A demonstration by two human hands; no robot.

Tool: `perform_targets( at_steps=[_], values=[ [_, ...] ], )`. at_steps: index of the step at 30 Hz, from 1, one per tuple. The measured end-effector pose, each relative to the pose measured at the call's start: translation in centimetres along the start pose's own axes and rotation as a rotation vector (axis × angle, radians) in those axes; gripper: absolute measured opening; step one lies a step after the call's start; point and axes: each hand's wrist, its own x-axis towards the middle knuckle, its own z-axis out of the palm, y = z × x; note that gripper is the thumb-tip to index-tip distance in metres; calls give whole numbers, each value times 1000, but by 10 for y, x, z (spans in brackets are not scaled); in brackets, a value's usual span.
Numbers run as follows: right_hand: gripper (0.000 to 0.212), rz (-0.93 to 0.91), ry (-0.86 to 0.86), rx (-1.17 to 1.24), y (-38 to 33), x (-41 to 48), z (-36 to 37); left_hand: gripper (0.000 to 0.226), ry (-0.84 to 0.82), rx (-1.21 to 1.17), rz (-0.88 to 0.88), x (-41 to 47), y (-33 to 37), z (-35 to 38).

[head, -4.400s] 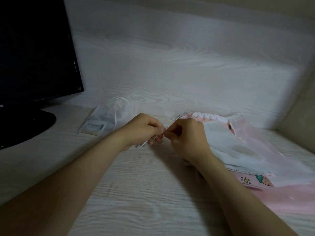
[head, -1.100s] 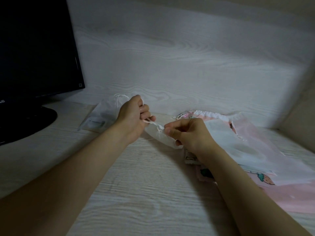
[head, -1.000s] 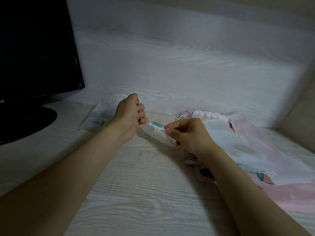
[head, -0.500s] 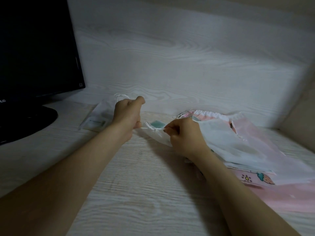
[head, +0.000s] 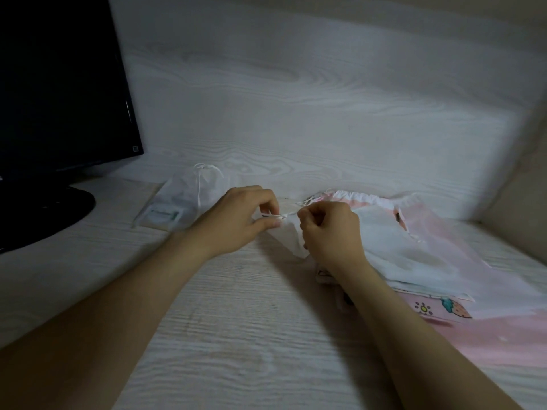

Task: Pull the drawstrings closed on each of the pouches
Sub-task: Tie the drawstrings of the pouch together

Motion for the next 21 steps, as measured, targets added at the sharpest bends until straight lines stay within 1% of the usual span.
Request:
perform_targets(
  at_steps=[2,6,9,12,17,21],
  values=[
    [27,-20,24,-32,0,-1,-2,8,11,11,11,1,1,0],
    [21,-58,47,-76,-1,0,-4,11,49,52,-44,1,1,1],
    [21,-106,39,-99,1,2,-5,8,83,55,-75,0,2,-1],
    [23,-179,-2,-163,2,1,-1,8,68,146,-105,-3,7,-1],
    [20,-301,-41,-214,0,-1,2,12,108,242,-191,-3,15,-2],
    [19,-392,-52,-314,-6,-3,-1,13,76,351,-239,-3,15,-5]
  ],
)
